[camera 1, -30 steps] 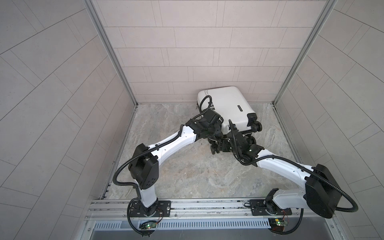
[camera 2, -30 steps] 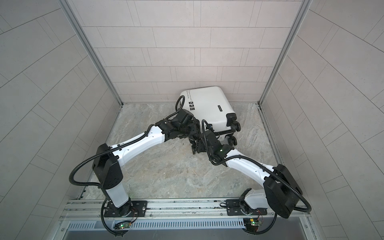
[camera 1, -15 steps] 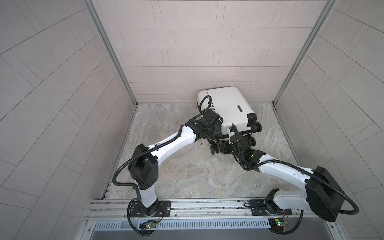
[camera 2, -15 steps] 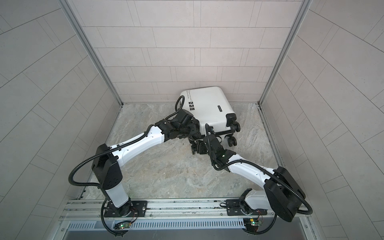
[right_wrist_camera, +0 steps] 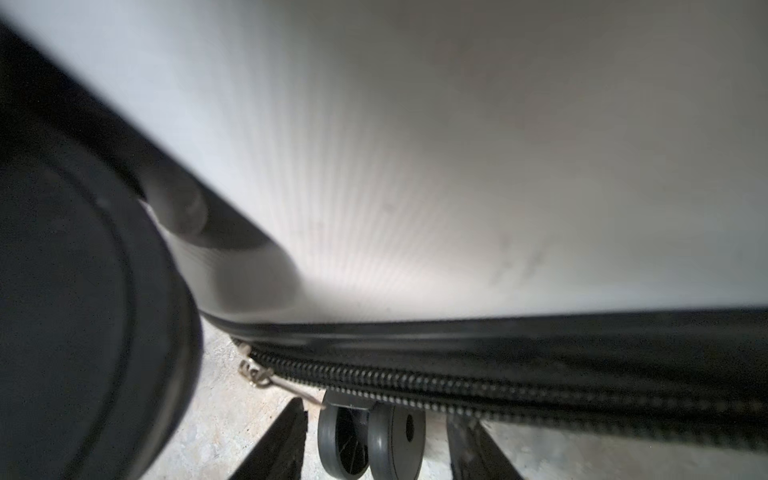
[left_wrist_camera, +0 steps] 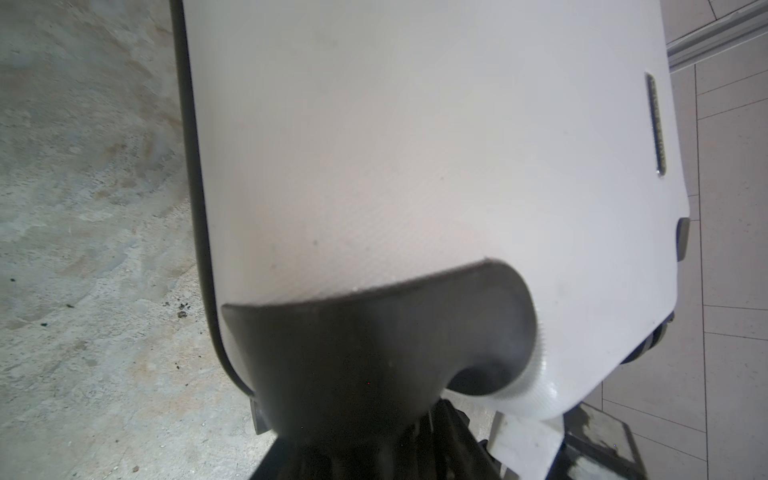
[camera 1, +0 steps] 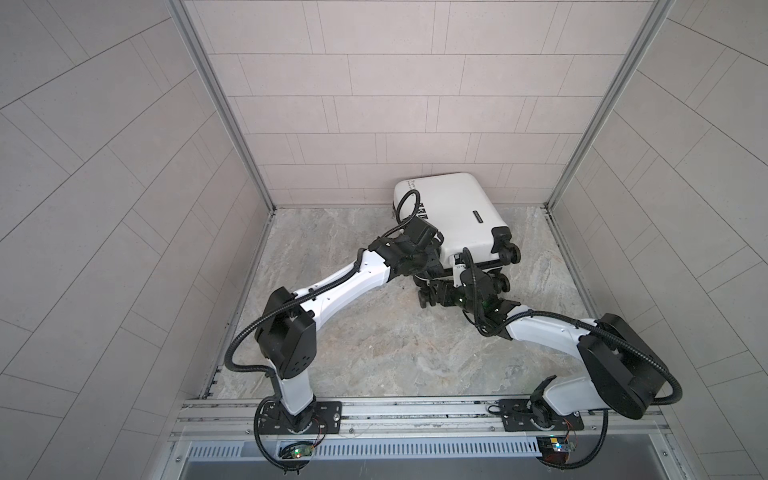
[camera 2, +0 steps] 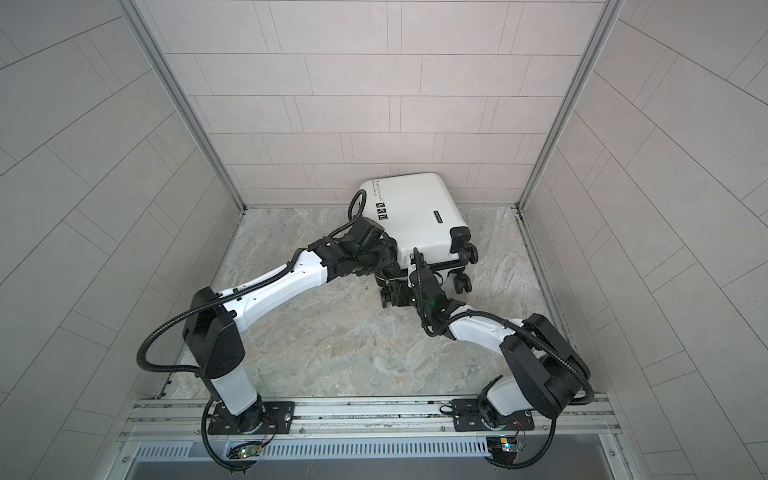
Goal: Pack the luggage
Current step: 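Lower the right gripper toward the zipper pull while the left holds the suitcase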
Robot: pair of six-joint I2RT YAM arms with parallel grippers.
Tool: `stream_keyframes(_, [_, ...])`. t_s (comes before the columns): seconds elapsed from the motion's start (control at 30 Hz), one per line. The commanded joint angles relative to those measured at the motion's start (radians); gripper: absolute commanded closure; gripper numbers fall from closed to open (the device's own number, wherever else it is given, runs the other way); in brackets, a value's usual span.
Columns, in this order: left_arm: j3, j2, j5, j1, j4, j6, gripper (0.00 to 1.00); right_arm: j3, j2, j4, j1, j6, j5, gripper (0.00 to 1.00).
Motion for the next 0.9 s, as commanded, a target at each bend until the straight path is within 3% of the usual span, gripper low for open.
stream_keyframes(0.0, [0.012, -0.017, 0.014, -0.008, -0.076, 0.048, 1.00, 0.005, 0.035, 0.130, -0.031, 0.023, -0.089, 0.45])
stream_keyframes(0.17, [0.024, -0.007, 0.013, -0.009, -0.084, 0.048, 1.00, 0.005, 0.062, 0.177, -0.037, 0.035, -0.147, 0.44])
stream_keyframes(0.43, [0.031, -0.002, 0.013, -0.007, -0.097, 0.050, 1.00, -0.055, 0.084, 0.263, -0.035, 0.079, -0.137, 0.44])
stream_keyframes(0.67, [0.033, 0.001, 0.024, -0.002, -0.110, 0.054, 1.00, -0.100, 0.037, 0.294, -0.027, 0.078, -0.066, 0.44])
stream_keyframes(0.87, [0.035, 0.008, 0.037, -0.001, -0.116, 0.055, 1.00, -0.152, -0.036, 0.247, 0.030, 0.008, 0.102, 0.40])
